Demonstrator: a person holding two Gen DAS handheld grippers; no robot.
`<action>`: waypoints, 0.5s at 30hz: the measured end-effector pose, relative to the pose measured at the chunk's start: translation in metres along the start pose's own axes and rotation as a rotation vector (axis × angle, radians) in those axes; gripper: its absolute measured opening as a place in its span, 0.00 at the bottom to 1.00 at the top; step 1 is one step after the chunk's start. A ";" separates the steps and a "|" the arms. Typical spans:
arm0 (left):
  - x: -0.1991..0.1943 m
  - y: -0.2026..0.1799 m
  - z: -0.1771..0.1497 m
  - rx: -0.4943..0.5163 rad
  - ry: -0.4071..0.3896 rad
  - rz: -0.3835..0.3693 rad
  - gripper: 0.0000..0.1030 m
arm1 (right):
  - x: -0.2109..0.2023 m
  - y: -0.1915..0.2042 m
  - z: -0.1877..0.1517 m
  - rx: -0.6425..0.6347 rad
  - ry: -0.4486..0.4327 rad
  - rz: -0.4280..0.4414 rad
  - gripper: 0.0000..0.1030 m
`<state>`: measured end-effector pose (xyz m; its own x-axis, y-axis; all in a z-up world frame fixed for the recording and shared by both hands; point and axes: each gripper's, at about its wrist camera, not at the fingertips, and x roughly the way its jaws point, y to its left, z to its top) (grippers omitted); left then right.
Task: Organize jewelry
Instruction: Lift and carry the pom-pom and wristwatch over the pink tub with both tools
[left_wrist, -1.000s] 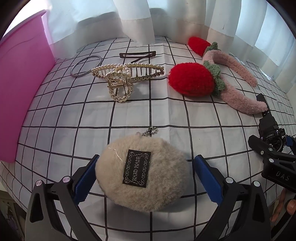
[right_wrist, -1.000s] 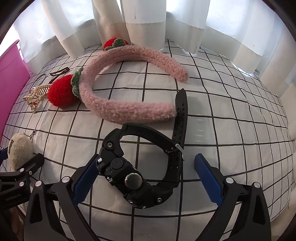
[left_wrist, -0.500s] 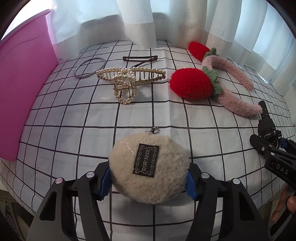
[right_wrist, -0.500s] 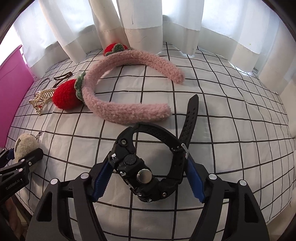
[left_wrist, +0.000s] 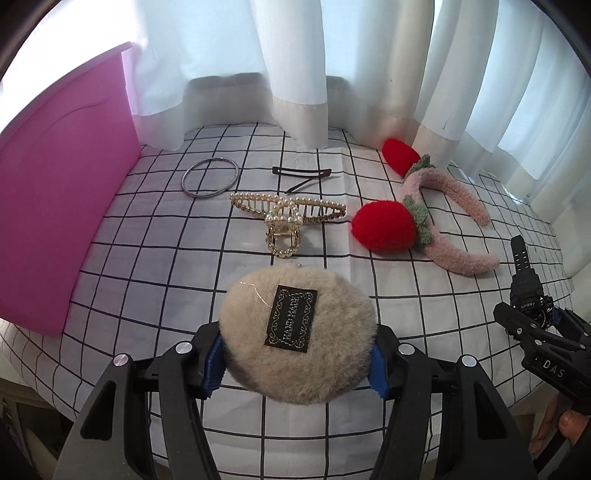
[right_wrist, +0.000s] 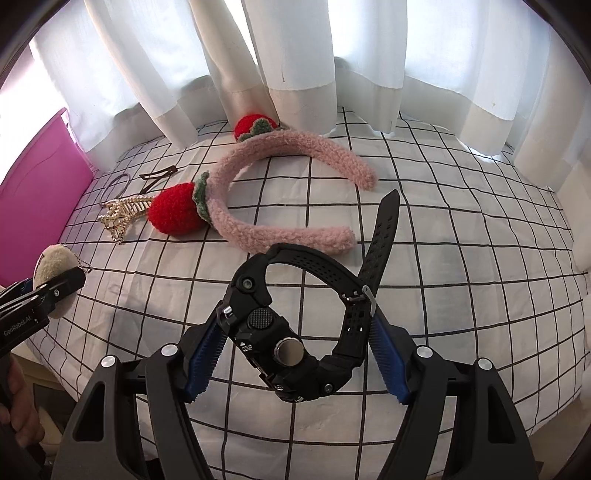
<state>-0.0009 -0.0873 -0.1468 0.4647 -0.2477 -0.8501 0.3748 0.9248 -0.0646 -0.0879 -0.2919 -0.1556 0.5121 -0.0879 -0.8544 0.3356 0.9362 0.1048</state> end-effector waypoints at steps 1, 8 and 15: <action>-0.006 0.001 0.003 0.000 -0.012 -0.002 0.57 | -0.005 0.003 0.003 -0.005 -0.008 0.003 0.68; -0.050 0.022 0.026 -0.007 -0.100 -0.012 0.57 | -0.036 0.038 0.025 -0.047 -0.064 0.030 0.68; -0.101 0.064 0.051 -0.055 -0.213 -0.007 0.57 | -0.067 0.087 0.056 -0.112 -0.140 0.083 0.68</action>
<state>0.0172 -0.0182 -0.0384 0.6235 -0.3039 -0.7204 0.3367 0.9359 -0.1034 -0.0488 -0.2238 -0.0602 0.6417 -0.0475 -0.7655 0.2014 0.9735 0.1084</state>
